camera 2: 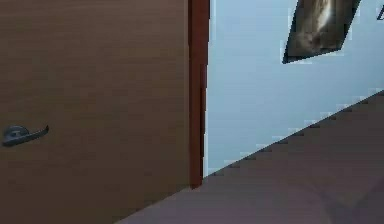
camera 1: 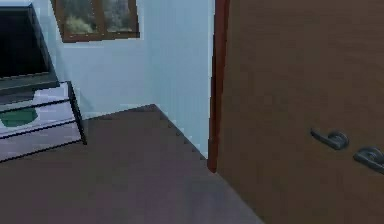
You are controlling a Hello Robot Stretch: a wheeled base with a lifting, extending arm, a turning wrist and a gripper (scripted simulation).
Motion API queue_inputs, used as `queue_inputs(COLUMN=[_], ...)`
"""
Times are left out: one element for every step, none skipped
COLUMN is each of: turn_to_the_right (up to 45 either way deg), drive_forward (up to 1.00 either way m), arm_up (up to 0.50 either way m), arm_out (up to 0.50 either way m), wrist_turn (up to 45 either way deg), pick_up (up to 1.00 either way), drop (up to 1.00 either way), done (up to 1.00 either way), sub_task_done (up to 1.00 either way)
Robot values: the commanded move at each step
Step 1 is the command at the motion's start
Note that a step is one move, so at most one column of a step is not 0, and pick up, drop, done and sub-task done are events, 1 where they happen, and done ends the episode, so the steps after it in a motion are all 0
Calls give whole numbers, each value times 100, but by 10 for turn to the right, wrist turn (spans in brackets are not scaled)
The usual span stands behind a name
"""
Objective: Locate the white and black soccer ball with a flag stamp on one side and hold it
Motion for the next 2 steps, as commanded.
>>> queue_inputs(turn_to_the_right=[-450, -450], drive_forward=[0, 0], arm_up=[0, 0], arm_out=[0, 0], wrist_turn=[0, 0], pick_up=[0, 0], drop=[0, 0], done=[0, 0], sub_task_done=[0, 0])
